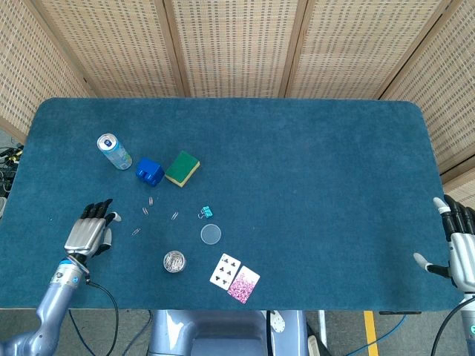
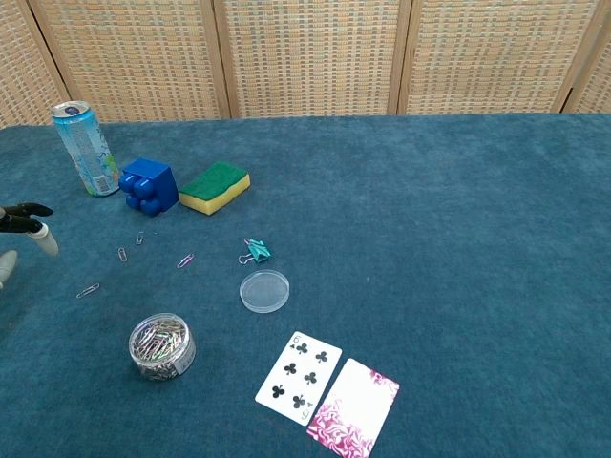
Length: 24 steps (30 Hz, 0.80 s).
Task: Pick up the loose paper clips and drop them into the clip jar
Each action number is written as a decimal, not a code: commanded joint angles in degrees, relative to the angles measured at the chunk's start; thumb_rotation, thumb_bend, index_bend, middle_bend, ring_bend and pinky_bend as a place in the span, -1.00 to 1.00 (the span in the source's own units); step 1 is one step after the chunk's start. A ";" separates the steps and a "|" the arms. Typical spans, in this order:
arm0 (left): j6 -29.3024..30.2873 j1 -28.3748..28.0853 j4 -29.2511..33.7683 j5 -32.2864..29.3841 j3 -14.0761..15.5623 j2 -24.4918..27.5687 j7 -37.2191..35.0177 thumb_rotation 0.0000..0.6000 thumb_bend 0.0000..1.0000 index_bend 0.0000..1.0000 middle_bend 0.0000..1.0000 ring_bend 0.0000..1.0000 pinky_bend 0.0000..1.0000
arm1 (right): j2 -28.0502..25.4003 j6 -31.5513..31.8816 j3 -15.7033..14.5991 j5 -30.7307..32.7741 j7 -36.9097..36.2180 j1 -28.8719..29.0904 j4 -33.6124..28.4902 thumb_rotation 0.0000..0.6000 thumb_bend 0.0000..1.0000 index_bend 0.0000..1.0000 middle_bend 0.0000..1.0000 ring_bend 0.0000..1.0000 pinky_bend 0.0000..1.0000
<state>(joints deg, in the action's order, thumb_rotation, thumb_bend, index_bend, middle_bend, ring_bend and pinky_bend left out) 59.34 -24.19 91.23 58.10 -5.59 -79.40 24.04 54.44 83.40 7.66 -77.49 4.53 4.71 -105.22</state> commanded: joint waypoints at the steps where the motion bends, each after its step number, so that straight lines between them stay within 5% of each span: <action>1: -1.10 -0.90 -0.93 -1.50 -0.08 -1.24 0.88 1.00 0.52 -0.37 -1.00 -1.00 -1.00 | -0.10 -0.02 -0.03 -0.06 -0.27 -0.03 0.01 1.00 -1.00 -1.00 -1.00 -1.00 -1.00; 24: -3.64 -4.57 -4.68 -6.41 0.54 -7.25 2.32 1.00 0.52 -0.36 -1.00 -1.00 -1.00 | -0.60 0.08 -0.20 -0.57 -1.96 -0.16 0.14 1.00 -1.00 -1.00 -1.00 -1.00 -1.00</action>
<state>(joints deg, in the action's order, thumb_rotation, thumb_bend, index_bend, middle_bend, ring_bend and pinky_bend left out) 55.65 -28.72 86.47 51.64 -5.12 -86.63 26.35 53.85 83.47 7.45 -78.06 2.57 4.56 -105.08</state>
